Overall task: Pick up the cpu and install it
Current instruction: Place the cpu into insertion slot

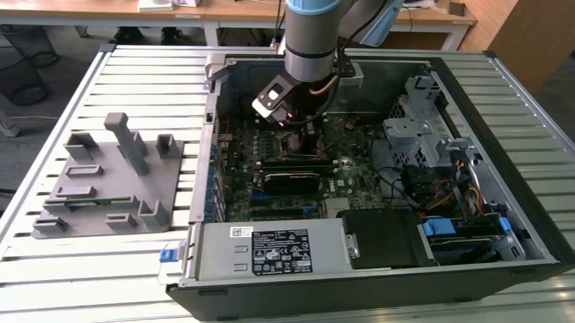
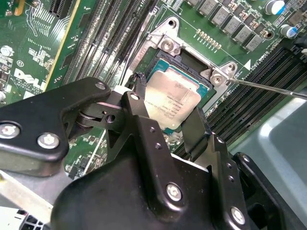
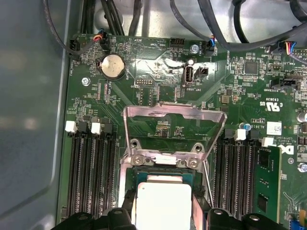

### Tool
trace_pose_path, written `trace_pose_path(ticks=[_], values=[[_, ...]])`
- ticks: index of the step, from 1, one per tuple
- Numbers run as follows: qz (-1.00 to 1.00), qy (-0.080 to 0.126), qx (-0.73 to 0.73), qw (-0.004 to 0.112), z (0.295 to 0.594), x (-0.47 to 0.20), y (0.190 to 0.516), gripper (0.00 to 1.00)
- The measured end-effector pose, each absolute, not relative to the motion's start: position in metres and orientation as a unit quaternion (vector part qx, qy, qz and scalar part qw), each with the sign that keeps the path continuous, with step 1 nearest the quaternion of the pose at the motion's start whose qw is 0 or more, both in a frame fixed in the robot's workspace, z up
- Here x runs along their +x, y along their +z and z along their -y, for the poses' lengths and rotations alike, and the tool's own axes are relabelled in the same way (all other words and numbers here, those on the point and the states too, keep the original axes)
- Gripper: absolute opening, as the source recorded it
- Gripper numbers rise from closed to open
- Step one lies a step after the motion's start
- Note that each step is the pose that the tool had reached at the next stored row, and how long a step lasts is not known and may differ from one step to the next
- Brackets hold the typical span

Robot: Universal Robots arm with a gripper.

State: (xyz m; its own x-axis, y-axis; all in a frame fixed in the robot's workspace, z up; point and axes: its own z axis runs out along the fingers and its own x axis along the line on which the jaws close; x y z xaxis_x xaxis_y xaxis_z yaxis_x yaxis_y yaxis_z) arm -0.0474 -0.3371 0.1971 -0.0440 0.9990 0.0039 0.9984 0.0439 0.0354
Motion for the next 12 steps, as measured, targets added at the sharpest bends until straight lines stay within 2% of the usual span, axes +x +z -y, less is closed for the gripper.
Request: trace_pose_path(ticks=[12], values=[[-0.721,0.014,0.693,0.011,0.3372,-0.0477,0.1935,0.55]])
